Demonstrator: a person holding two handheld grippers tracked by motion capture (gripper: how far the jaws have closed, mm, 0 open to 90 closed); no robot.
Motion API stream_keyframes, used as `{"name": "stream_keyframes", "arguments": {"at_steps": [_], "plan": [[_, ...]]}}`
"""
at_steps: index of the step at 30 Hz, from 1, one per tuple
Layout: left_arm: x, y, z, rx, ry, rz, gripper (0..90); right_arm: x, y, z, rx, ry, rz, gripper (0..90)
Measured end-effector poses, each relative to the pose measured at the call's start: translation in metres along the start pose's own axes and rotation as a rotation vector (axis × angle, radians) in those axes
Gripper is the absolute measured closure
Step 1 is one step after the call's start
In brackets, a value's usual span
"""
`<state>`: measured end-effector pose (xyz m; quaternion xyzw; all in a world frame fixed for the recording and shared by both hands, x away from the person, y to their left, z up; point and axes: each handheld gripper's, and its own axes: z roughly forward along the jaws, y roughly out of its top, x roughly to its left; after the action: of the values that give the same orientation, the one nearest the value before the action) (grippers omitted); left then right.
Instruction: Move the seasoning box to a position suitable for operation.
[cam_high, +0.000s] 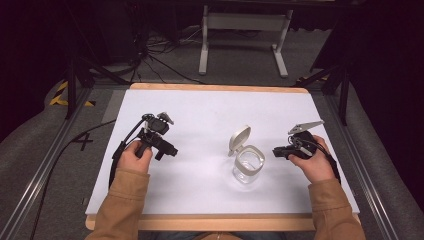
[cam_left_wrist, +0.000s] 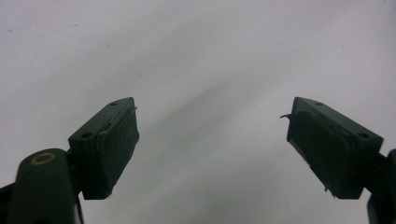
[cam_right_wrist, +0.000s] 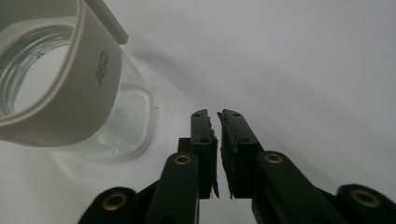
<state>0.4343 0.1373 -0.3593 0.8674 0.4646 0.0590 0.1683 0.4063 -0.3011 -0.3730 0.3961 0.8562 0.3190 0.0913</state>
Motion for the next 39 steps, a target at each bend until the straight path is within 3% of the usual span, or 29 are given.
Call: {"name": "stream_keyframes", "arguments": {"at_steps": [10, 13, 27, 39], "plan": [[-0.001, 0.0, -0.002, 0.013, 0.008, 0.024, 16.7, 0.007, 0.003, 0.0, 0.032, 0.049, -0.039, 89.6], [-0.002, -0.001, -0.004, 0.007, 0.004, 0.022, 16.7, 0.009, 0.003, 0.004, 0.031, 0.089, -0.036, 89.7], [-0.004, -0.001, -0.009, -0.001, 0.005, 0.036, 16.7, 0.024, 0.006, 0.025, 0.089, 0.168, -0.083, 89.8], [-0.005, -0.001, -0.009, -0.001, 0.0, 0.035, 16.7, 0.027, 0.006, 0.025, 0.118, 0.166, -0.095, 90.0]]}}
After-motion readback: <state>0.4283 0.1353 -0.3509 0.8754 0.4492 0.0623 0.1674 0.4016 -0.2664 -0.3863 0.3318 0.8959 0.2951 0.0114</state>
